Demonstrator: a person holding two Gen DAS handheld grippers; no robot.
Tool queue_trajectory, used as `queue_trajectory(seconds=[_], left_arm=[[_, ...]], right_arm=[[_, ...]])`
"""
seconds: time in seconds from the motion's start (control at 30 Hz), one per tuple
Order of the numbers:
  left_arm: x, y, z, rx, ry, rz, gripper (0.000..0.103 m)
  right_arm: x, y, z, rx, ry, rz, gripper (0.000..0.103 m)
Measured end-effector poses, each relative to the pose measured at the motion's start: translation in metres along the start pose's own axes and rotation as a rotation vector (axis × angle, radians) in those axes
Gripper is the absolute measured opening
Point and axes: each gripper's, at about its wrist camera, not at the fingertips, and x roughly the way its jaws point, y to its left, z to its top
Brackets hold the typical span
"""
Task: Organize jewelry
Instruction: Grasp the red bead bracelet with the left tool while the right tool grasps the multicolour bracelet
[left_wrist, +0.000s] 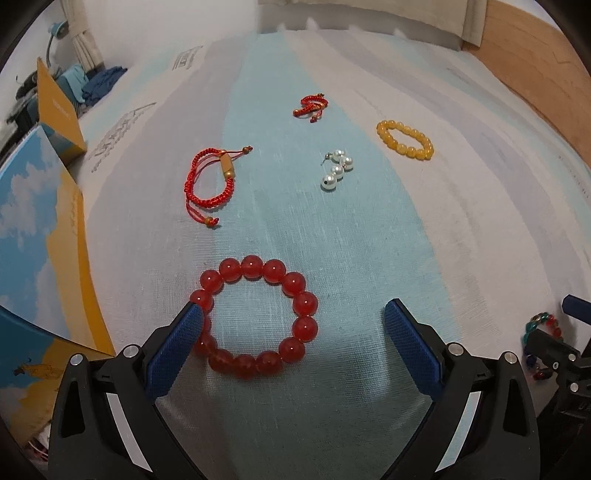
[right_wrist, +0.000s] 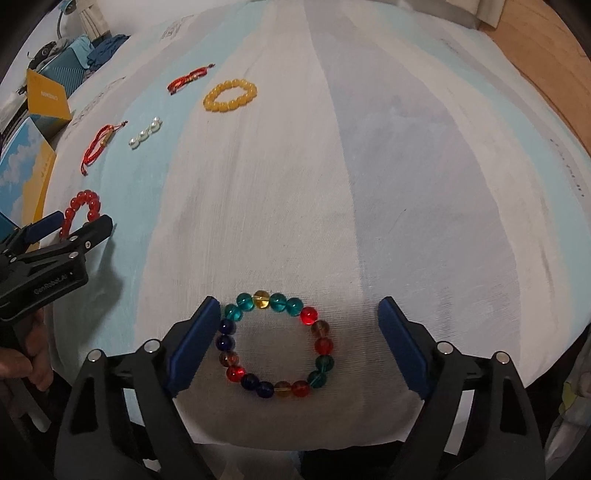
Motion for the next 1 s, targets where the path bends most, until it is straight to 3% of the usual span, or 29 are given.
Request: queue_trajectory(seconds=[0.17, 0.27, 0.3, 0.7, 0.87, 1.0], left_arm=[[0.002, 0.003, 0.000, -0.002, -0.002, -0.012, 0.094], [0.007, 0.005, -0.001, -0.032, 0.034, -0.067, 0.081], [0.009, 0.008, -0.001, -0.055, 0.039, -0.081, 0.080], [0.006, 0.012, -0.001, -0.069, 0.042, -0.062, 0.060], [0.005, 0.013, -0.002, -0.058, 0.051, -0.046, 0.043], [0.005, 0.015, -0.002, -0.063, 0.056, -0.052, 0.040]], right_arm=[[0.009, 0.002, -0.001, 0.000, 0.028, 0.000, 0.075], [0.011, 0.003, -0.002, 0.003, 0.031, 0.004, 0.068], [0.010, 0.003, -0.003, 0.004, 0.031, 0.005, 0.064], [0.010, -0.002, -0.007, 0.037, 0.023, -0.005, 0.029], [0.009, -0.005, -0.005, 0.047, 0.016, 0.000, 0.022], [0.007, -0.006, -0.003, 0.049, 0.006, 0.008, 0.014]])
